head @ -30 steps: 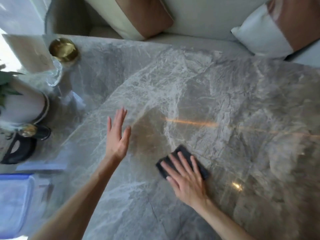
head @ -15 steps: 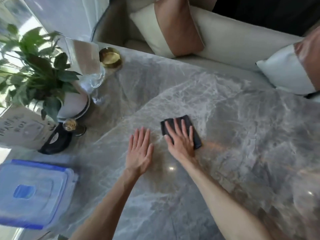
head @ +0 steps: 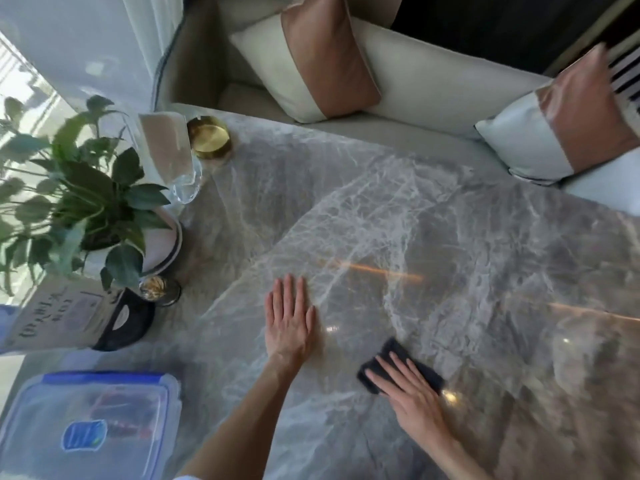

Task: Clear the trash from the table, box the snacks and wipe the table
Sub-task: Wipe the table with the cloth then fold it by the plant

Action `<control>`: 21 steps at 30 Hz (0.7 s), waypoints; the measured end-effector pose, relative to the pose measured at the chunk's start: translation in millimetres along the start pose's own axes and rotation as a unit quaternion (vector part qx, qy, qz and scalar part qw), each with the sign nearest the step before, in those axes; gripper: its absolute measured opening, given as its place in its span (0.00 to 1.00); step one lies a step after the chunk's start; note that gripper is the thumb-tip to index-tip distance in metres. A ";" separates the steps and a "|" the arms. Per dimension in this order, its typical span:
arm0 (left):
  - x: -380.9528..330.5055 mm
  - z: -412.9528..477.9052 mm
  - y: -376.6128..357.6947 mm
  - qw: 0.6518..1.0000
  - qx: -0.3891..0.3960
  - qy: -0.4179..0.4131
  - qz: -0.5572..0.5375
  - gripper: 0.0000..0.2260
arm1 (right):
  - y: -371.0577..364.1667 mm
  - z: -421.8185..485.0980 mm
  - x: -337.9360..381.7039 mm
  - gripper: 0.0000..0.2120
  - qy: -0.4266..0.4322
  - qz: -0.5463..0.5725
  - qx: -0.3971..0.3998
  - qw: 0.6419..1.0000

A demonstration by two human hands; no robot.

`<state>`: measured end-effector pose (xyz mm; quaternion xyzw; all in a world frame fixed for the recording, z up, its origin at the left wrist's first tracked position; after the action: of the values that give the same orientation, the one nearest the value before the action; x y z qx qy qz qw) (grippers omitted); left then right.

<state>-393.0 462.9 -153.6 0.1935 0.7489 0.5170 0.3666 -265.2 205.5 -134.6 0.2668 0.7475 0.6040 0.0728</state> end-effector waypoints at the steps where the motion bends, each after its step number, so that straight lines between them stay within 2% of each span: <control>1: 0.0 -0.3 2.6 1.000 0.020 -0.009 -0.010 0.28 | 2.8 -4.7 -11.8 0.36 -0.032 0.009 -0.005 0.999; 3: 0.1 0.7 10.9 0.997 0.068 -0.021 -0.043 0.30 | 17.1 -4.2 -25.4 0.32 -0.140 0.103 -0.035 0.984; 4: 0.3 2.5 16.2 0.994 0.088 -0.019 -0.065 0.30 | 29.4 2.2 -27.7 0.27 -0.214 0.190 -0.058 0.956; 5: 1.5 5.1 21.1 0.991 0.106 -0.015 -0.087 0.30 | 43.3 12.4 -27.1 0.23 -0.285 0.296 -0.080 0.908; 7: 4.3 9.8 33.8 0.979 0.145 -0.002 -0.145 0.28 | 70.6 40.7 -22.8 0.21 -0.398 0.495 -0.092 0.767; 9: 6.6 11.7 57.6 0.956 0.134 0.030 -0.260 0.27 | 88.8 77.8 -8.9 0.28 -0.423 0.647 -0.052 0.632; 10: 7.9 11.2 72.0 0.938 0.105 0.056 -0.327 0.25 | 97.0 96.2 4.7 0.31 -0.407 0.703 -0.029 0.582; 11: 8.1 9.7 88.1 0.914 0.069 0.081 -0.391 0.23 | 101.9 114.5 21.4 0.33 -0.394 0.733 -0.009 0.554; 12: 6.8 8.2 105.5 0.892 0.036 0.090 -0.441 0.20 | 107.0 132.6 43.5 0.33 -0.378 0.748 0.005 0.545; 13: 4.6 6.8 122.0 0.880 0.013 0.087 -0.468 0.18 | 108.7 148.3 67.7 0.32 -0.361 0.747 0.016 0.558; 16: -2.2 2.4 160.5 0.842 -0.004 0.076 -0.535 0.19 | 103.8 176.1 145.6 0.25 -0.315 0.711 0.036 0.628; 17: -1.1 1.6 168.4 0.827 -0.004 0.084 -0.556 0.20 | 100.0 180.6 167.4 0.23 -0.306 0.708 0.041 0.635; 18: 0.7 0.6 175.7 0.815 0.000 0.088 -0.573 0.19 | 100.4 182.7 187.0 0.22 -0.294 0.721 0.048 0.626; 19: 4.7 -0.5 181.5 0.808 0.008 0.088 -0.582 0.18 | 104.9 183.1 206.3 0.24 -0.283 0.739 0.060 0.608; 20: 7.5 -2.1 185.6 0.806 0.020 0.083 -0.585 0.16 | 108.3 181.8 222.1 0.28 -0.277 0.738 0.072 0.611; 21: 12.3 -3.5 188.2 0.807 0.028 0.082 -0.584 0.17 | 111.7 180.3 233.7 0.31 -0.273 0.711 0.076 0.643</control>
<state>-420.5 542.4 15.3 -0.3128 0.7620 0.1984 0.5312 -350.7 489.4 -26.3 0.8737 0.3173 0.3105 -0.1990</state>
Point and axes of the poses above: each hand's wrist, its own z-axis towards the middle knuckle, its own y-axis out of the back of the hand, x = y × z, the point moved 2 cm from there along z, towards the middle knuckle, and after that the axes turned 12 degrees about -y, right-handed, at the moved point
